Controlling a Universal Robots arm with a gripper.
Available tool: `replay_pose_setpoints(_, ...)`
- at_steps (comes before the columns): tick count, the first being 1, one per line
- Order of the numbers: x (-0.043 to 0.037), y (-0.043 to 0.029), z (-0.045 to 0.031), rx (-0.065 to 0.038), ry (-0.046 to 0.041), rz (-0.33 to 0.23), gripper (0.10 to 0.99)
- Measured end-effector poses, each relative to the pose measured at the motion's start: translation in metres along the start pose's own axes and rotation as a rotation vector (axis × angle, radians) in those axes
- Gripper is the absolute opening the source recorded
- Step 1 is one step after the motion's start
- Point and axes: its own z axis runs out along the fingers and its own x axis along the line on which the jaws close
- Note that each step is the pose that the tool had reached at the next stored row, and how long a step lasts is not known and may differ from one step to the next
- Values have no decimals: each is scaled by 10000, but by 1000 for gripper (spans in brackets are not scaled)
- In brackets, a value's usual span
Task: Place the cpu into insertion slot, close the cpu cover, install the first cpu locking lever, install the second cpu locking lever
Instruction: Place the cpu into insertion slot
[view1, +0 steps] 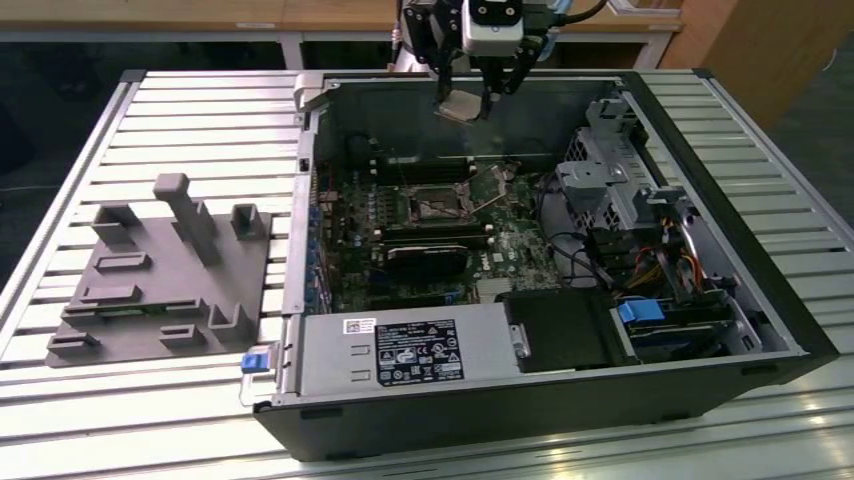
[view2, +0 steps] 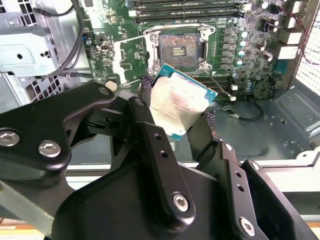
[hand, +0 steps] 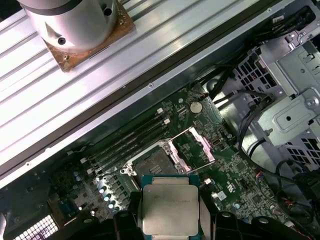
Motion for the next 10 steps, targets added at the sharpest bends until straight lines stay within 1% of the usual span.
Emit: replay_pose_setpoints(10, 0, -1, 8, -9, -43, 484, 537)
